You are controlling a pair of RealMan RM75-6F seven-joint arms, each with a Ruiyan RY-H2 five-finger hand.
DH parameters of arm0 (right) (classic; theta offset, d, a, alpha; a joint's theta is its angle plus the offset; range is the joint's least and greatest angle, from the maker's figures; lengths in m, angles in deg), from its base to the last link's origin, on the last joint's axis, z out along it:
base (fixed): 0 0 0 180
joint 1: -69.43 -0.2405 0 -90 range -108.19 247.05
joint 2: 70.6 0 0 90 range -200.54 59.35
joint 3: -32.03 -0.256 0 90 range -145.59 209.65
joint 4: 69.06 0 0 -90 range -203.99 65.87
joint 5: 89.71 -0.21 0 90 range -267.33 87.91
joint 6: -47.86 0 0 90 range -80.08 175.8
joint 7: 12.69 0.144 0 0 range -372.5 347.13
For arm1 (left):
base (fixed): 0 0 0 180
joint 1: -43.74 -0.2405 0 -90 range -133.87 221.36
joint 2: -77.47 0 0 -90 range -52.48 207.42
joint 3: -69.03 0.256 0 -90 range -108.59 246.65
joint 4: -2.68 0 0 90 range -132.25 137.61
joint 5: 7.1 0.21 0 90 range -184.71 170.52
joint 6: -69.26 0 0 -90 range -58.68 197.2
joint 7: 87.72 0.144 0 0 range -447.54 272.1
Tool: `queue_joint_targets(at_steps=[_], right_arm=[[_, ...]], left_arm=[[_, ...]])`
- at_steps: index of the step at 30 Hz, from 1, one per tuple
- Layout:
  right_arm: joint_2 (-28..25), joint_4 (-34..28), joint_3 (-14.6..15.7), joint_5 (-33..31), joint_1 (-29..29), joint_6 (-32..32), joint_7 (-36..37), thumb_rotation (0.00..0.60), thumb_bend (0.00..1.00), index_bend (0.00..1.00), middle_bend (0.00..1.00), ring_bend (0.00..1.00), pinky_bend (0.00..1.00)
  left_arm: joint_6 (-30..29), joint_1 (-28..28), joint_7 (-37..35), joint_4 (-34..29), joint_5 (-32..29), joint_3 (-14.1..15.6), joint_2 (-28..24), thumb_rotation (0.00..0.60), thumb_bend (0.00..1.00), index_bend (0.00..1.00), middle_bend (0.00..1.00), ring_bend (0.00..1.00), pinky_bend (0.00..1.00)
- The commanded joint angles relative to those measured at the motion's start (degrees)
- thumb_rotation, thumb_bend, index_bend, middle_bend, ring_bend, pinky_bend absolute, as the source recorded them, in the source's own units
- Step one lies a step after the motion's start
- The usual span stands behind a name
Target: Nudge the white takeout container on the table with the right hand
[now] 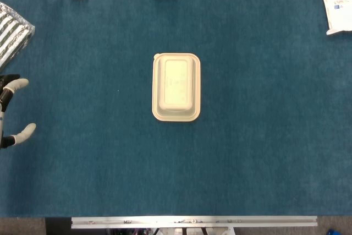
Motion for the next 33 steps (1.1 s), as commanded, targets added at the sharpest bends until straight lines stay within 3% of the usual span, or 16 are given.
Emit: queue_joint_targets(at_steps=[1,8,16,24,33], right_arm=[[-0.10,-0.08,-0.08,0.19,-0.24,-0.15,-0.16,0.600,0.28,0.33,0.36,0.30,0.33],[-1.24,-0.96,-0.17,2.60,-3.15,-3.18,-2.22,0.600,0.28,0.33,0.36,0.30,0.33],[-0.82,-3.32,-1.90,5.40,-11.86,-12.98,-5.92,0.600,0.36,0.31,0.36,0.29,0.33],[4.12,-5.21,-5.22,0.44,-23.52,-28.27,-12.14,0.600,0.31,0.27,0.36,0.29,0.33],[12.79,-4.08,-7.59,-7.28,-31.63,-35.24,-19.71,0.600,0.30,0.26,0.36,0.29,0.33]], left_arm=[[0.04,-0.01,0.00,0.01,0.00,0.05,0.06,0.600,0.15,0.23,0.20,0.15,0.11],[-0.78,-0.57,-0.06,-0.30,0.54,0.48,0.05,0.600,0.15,0.23,0.20,0.15,0.11],[-2.19,-1.33,-0.87,-0.91,1.65,0.86,-0.17,0.600,0.15,0.23,0.20,0.15,0.11],[-4.25,-2.54,-3.02,-1.99,2.84,1.29,-1.05,0.600,0.15,0.23,0.20,0.16,0.11],[-5.79,-3.69,-4.39,-2.10,3.68,1.71,-1.35,0.600,0.15,0.23,0.20,0.16,0.11]])
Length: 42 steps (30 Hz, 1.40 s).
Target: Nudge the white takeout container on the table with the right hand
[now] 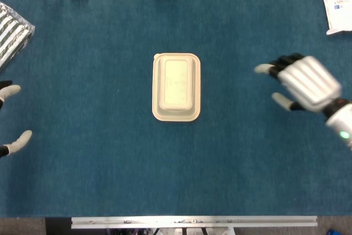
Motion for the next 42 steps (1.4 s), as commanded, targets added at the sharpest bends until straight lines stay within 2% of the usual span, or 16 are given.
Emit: queue_joint_targets(at_steps=[1,10,23,31,36,39,42], right_arm=[[3.58,1.15,-0.98,-3.60,-2.86,-2.53,-3.19,0.600,0.30,0.25,0.36,0.29,0.33],[11.53,7.77,-1.33,-11.56,-8.14,-4.69,-8.06,0.600,0.30,0.25,0.36,0.29,0.33],[22.90,19.85,-5.20,-19.66,-17.37,-7.67,-7.54,0.600,0.30,0.25,0.36,0.29,0.33],[28.02,26.16,-7.95,-23.81,-24.31,-10.71,-7.30,0.600,0.18,0.25,0.36,0.27,0.31],[29.91,28.82,-8.99,-26.88,-27.45,-12.76,-5.74,0.541,0.09,0.25,0.36,0.26,0.29],[30.36,29.61,-8.61,-27.84,-28.42,-13.60,-4.84,0.491,0.06,0.25,0.36,0.26,0.29],[30.31,29.77,-7.92,-28.34,-28.93,-14.14,-4.22,0.477,0.05,0.25,0.35,0.26,0.29]], left_arm=[[-0.36,-0.22,-0.35,-0.02,0.21,0.04,-0.12,0.600,0.15,0.23,0.20,0.16,0.11],[-0.61,-0.60,-1.20,0.18,0.48,0.10,-0.43,0.600,0.15,0.23,0.20,0.16,0.11],[0.13,-0.49,-1.48,0.13,0.08,-0.07,-0.69,0.600,0.15,0.23,0.20,0.16,0.11],[0.29,-0.81,-1.64,0.60,-1.13,-0.31,-0.75,0.600,0.15,0.23,0.20,0.16,0.11],[0.26,-1.05,-1.88,1.01,-1.76,-0.47,-0.76,0.600,0.15,0.23,0.20,0.16,0.11],[0.11,-1.24,-2.08,1.12,-1.81,-0.46,-0.87,0.600,0.15,0.23,0.20,0.16,0.11],[-0.02,-1.38,-2.20,1.17,-1.74,-0.42,-0.97,0.600,0.15,0.23,0.20,0.16,0.11]])
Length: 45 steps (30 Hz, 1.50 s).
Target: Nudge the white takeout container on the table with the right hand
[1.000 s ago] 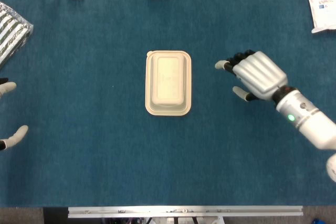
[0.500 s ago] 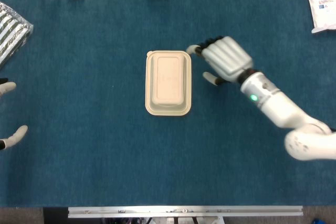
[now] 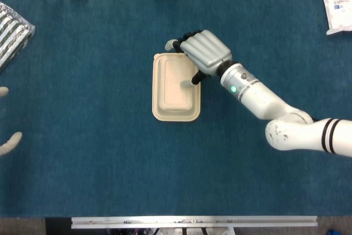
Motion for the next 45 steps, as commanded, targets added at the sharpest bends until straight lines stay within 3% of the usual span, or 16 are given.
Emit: queue_joint_targets(at_steps=[1,15,29,45], right_arm=[[-0.05,0.11,0.74,-0.31,-0.43,-0.41,0.56,0.476,0.05,0.25,0.35,0.26,0.29],[-6.84,-7.84,5.70,2.30,2.22,0.97,4.53,0.475,0.05,0.23,0.35,0.26,0.29],[-4.23,-2.54,5.30,3.75,0.67,-0.27,9.33,0.475,0.05,0.23,0.35,0.26,0.29],[-11.32,-13.10,10.07,9.43,6.09,6.28,9.78,0.474,0.05,0.23,0.35,0.26,0.29]], left_arm=[[-0.07,-0.08,-0.03,0.00,0.09,0.03,-0.06,0.600,0.15,0.23,0.20,0.16,0.11],[0.41,0.12,0.97,-0.31,0.73,0.06,0.08,0.600,0.15,0.23,0.20,0.16,0.11],[0.61,0.08,2.12,-0.89,-0.03,-0.25,0.28,0.600,0.15,0.23,0.20,0.16,0.11],[1.89,0.88,3.32,-0.59,0.40,-0.27,0.90,0.600,0.15,0.23,0.20,0.16,0.11]])
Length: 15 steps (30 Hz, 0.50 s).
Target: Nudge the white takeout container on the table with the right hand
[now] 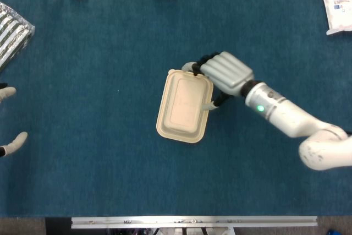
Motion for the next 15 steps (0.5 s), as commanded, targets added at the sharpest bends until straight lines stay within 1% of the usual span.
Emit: queue_joint_targets(at_steps=[1,5,8,9,12,13,15], right_arm=[[-1.64,-0.78,0.30,0.36,1.13,1.43,0.20,0.474,0.05,0.23,0.35,0.26,0.29],[-5.82,-3.13,1.14,0.93,3.71,4.73,0.05,0.474,0.05,0.23,0.35,0.26,0.29],[-10.01,-6.44,2.17,1.19,7.10,9.92,-1.28,0.483,0.07,0.23,0.35,0.26,0.29],[-11.34,-7.57,2.63,1.37,8.21,11.66,-2.01,0.498,0.08,0.23,0.35,0.26,0.29],[-16.01,-11.75,4.15,2.18,12.34,17.64,-3.89,0.582,0.11,0.23,0.35,0.26,0.29],[-17.21,-12.71,4.62,2.48,13.47,19.01,-4.07,0.597,0.11,0.23,0.35,0.26,0.29],[-19.78,-14.54,5.61,3.28,16.17,22.15,-4.05,0.600,0.12,0.23,0.35,0.26,0.29]], left_arm=[[0.25,0.22,0.20,-0.05,0.06,-0.07,0.12,0.600,0.15,0.23,0.20,0.16,0.11],[0.28,0.43,0.15,0.25,-0.36,-0.50,0.19,0.600,0.15,0.23,0.20,0.16,0.11],[-0.52,0.56,0.53,1.90,-0.76,-1.45,0.68,0.600,0.15,0.23,0.20,0.16,0.11],[-0.62,0.59,0.64,2.35,-1.02,-1.69,0.85,0.600,0.15,0.23,0.20,0.16,0.11],[-0.16,0.91,-0.16,2.89,-1.84,-2.16,0.85,0.600,0.15,0.23,0.20,0.16,0.11],[-0.02,1.05,-0.17,3.09,-1.83,-2.22,0.82,0.600,0.15,0.23,0.20,0.16,0.11],[0.39,1.37,-0.12,3.50,-1.68,-2.21,0.89,0.600,0.15,0.23,0.20,0.16,0.11]])
